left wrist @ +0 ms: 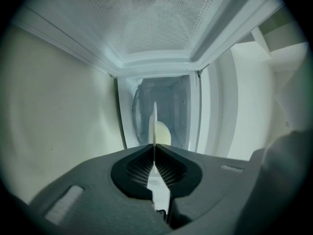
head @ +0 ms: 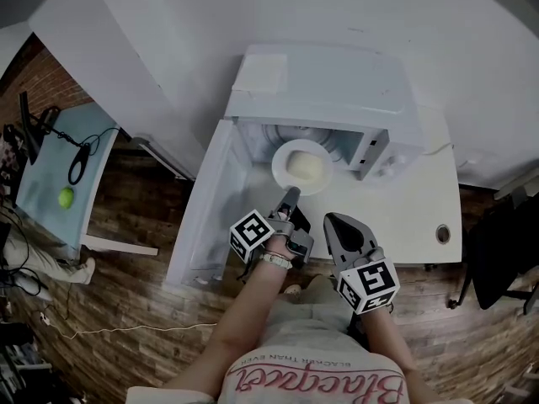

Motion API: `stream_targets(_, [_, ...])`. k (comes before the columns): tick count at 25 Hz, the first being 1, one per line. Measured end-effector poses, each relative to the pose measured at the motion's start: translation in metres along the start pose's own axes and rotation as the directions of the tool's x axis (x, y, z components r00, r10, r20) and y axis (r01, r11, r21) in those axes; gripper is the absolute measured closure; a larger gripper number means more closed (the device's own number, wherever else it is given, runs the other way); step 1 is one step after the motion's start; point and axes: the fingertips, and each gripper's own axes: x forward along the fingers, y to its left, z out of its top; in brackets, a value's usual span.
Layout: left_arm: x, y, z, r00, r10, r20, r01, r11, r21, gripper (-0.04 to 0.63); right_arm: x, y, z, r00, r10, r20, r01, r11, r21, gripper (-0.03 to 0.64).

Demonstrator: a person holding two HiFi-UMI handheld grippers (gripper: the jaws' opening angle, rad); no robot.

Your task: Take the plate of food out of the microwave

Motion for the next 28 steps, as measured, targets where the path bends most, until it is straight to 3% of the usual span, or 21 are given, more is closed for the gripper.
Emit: stream_targets(28, [-0.04, -0.049, -0.002, 0.997, -0.001, 0.076, 0.002, 1.0, -0.014, 0.581, -0.011, 0.002, 0.046, 0.998, 0.056, 0.034, -0.055, 0.997, -0.056, 0.606])
